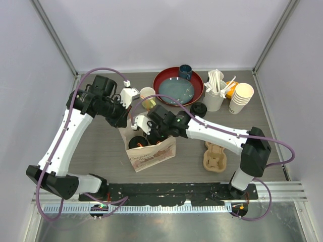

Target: Pack the takeout coffee

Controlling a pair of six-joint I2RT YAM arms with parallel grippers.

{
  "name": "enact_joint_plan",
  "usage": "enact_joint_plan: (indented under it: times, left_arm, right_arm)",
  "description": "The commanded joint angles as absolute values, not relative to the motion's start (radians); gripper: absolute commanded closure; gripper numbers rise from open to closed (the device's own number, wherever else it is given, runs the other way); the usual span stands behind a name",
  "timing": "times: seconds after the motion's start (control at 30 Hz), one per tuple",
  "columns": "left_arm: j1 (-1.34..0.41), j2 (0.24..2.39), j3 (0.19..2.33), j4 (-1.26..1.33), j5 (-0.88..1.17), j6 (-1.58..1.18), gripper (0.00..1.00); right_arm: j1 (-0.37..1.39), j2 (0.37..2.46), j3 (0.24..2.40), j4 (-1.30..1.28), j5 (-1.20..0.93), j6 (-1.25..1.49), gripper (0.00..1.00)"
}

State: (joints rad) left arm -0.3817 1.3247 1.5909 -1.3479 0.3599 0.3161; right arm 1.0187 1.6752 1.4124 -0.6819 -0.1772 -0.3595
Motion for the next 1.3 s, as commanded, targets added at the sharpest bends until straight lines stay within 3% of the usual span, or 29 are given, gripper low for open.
enact_joint_plan:
  times: [0.0,0.17,0.3,0.4,1.0,1.27]
  left_arm:
    - [-0.385,1.298,1.597,-1.351,0.357,0.310,1.00]
    - [-0.385,1.295,1.597,-1.356,0.348,0.311,1.00]
    - [-0.385,1.293,1.598,-1.358,0.342,0.314,1.00]
    - [-0.385,1.296,1.600,-1.358,0.341,0.316,1.00]
    - [-0.385,1.302,1.611,-1.355,0.311,0.313,1.00]
    - [-0.388,1.304,1.612,-1.353,0.308,0.311,1.00]
  right_arm:
    - [1.022,1.660,1.381,-0.663,-0.196,-0.348,0.98]
    - [1.022,1.646,1.378,-0.657,-0.201,-0.350,0.89]
    - [1.022,1.625,1.390,-0.667,-0.195,-0.345,0.64]
    - [1.022,1.600,1.404,-0.669,-0.198,-0.337,0.57]
    - [1.022,1.514,1.511,-0.670,-0.218,-0.368,0.38]
    - [1.022,1.467,1.517,-0.655,-0.233,-0.402,0.35]
